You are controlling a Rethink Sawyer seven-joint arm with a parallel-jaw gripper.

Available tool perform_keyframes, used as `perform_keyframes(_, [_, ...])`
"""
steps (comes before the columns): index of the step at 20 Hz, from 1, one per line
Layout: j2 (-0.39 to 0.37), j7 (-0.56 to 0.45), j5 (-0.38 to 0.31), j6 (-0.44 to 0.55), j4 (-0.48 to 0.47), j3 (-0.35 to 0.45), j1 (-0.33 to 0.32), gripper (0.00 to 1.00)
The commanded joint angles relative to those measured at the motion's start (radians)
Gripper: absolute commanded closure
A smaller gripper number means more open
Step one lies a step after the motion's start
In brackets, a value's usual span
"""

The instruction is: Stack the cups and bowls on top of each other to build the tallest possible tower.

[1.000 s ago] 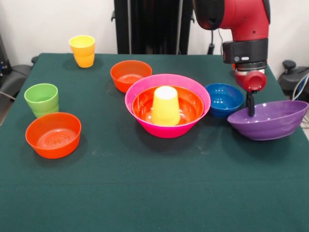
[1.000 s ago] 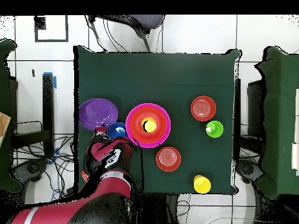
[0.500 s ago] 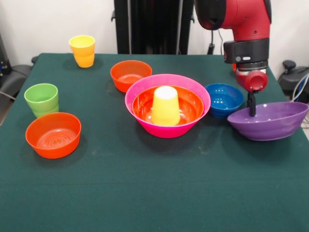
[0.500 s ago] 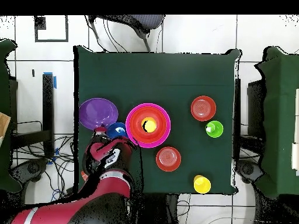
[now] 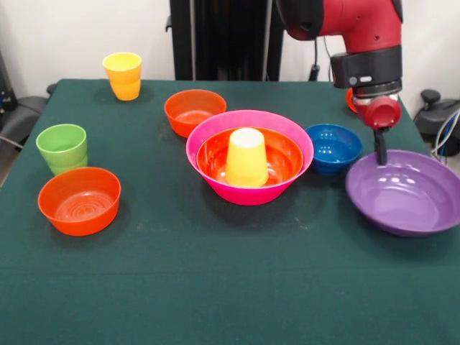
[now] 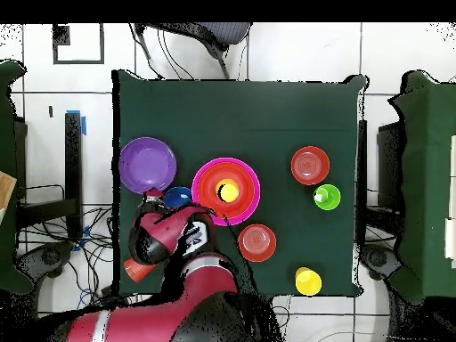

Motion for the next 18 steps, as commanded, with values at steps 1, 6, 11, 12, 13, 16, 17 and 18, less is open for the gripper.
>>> perform_keyframes(1, [-0.12, 0.126, -0.088, 0.174, 0.161, 0.273, -0.123, 1.0])
perform_keyframes(6, [-0.169, 0.139, -0.092, 0.148, 0.2, 0.292, -0.137, 1.0])
perform_keyframes(11, [-0.236, 0.138, -0.075, 0.177, 0.243, 0.363, -0.195, 1.0])
perform_keyframes(12, [-0.247, 0.137, -0.07, 0.185, 0.251, 0.381, -0.209, 1.0])
perform_keyframes(13, [-0.26, 0.136, -0.064, 0.194, 0.259, 0.398, -0.223, 1.0])
perform_keyframes(16, [-0.288, 0.133, -0.049, 0.216, 0.272, 0.432, -0.248, 1.0])
perform_keyframes(17, [-0.294, 0.133, -0.046, 0.22, 0.272, 0.437, -0.252, 1.0])
perform_keyframes(18, [-0.298, 0.134, -0.043, 0.223, 0.273, 0.443, -0.256, 1.0])
